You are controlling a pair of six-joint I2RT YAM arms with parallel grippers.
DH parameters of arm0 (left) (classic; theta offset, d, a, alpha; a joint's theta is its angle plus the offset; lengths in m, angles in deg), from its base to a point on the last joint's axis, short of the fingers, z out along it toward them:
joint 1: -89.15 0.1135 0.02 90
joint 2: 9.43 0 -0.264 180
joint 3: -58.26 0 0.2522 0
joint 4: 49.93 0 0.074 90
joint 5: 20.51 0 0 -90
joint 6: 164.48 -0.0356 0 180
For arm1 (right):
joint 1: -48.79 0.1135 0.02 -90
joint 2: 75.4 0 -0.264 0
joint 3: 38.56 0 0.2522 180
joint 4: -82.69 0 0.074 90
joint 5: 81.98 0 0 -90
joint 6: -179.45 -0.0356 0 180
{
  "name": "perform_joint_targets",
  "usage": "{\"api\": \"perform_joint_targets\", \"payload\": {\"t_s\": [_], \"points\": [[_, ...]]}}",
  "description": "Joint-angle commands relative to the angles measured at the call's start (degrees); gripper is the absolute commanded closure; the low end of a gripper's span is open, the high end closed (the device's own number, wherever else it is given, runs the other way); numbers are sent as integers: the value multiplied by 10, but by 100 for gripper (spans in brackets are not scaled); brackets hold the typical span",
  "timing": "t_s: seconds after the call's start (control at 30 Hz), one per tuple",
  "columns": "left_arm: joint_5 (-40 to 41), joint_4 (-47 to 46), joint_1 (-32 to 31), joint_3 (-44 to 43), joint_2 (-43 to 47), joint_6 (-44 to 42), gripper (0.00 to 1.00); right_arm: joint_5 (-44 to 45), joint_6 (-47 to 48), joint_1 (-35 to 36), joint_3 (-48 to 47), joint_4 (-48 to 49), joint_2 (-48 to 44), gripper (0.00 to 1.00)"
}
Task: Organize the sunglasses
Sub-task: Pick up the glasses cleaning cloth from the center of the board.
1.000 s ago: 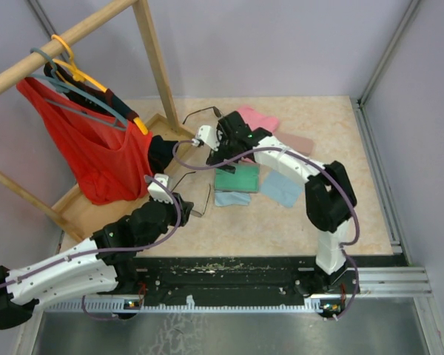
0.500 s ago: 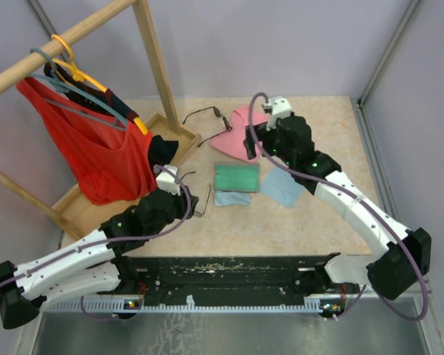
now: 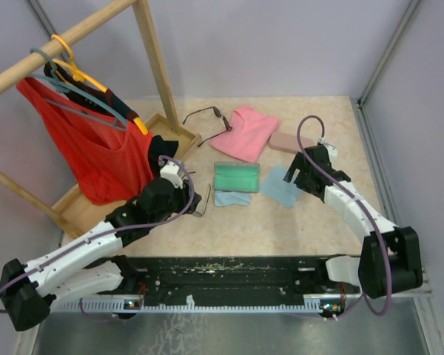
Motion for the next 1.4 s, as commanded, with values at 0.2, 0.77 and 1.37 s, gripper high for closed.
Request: {"api": "perform_joint_targets", "payload": {"t_s": [0.2,0.77,1.37], "points": [[-16,-13,3,0,21,-4,49,28,-39,2,-32,27,113,27],[-23,-27,2,5,12,-7,49,23,-36,18,-32,28,178,39],[-21,-25,2,6,14,-4,49,17,-14,26,-22,51,163,92]]}}
